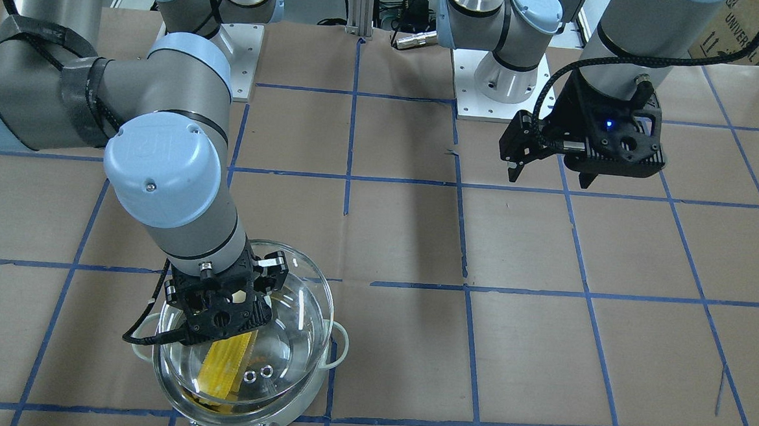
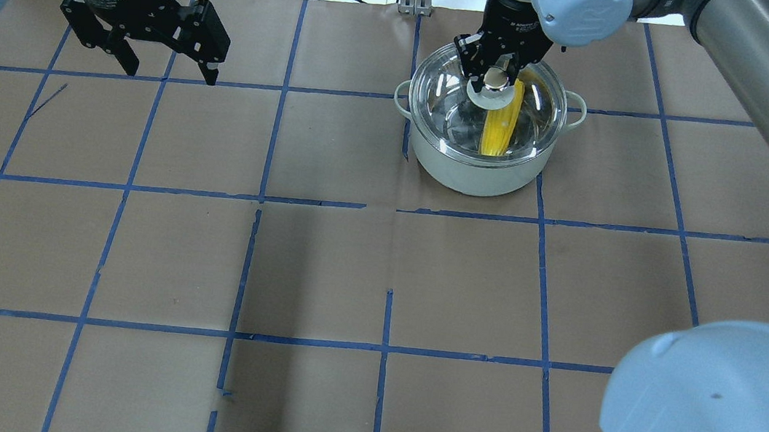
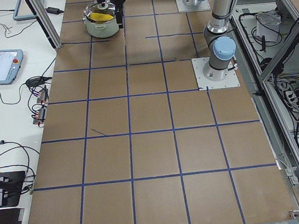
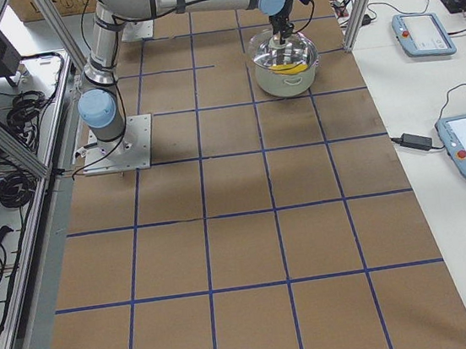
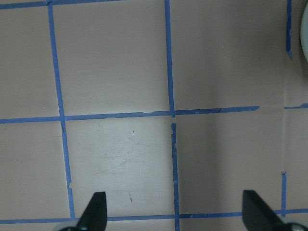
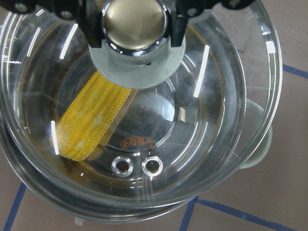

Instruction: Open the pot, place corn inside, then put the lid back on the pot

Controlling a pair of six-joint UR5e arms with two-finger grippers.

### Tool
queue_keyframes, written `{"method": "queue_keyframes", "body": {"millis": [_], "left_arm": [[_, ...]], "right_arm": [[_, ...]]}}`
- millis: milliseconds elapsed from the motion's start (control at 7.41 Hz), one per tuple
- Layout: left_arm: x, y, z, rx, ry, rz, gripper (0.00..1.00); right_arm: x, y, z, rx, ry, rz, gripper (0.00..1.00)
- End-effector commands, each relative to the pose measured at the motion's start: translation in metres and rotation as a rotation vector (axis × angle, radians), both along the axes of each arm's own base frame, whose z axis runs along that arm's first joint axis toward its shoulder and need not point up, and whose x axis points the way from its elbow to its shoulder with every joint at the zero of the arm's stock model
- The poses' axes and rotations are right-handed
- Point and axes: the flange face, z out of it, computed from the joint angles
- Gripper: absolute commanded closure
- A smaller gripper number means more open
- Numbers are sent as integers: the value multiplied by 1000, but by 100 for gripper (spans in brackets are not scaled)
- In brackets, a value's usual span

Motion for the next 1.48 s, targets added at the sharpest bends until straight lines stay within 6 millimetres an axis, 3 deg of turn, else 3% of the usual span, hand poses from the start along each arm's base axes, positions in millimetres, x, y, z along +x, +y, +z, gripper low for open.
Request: {"method": "queue_keyframes", "body": {"millis": [0, 405, 1349], "left_arm": [[0, -1, -1, 1, 0, 0, 0], [0, 0, -2, 4, 0, 2, 0], [0, 0, -2, 4, -3, 2, 0]], "right_arm": [[-2, -8, -5, 3, -2, -1, 71], [-3, -14, -17, 8, -1, -1, 71], [-19, -20, -18, 9, 9, 1, 71]]}}
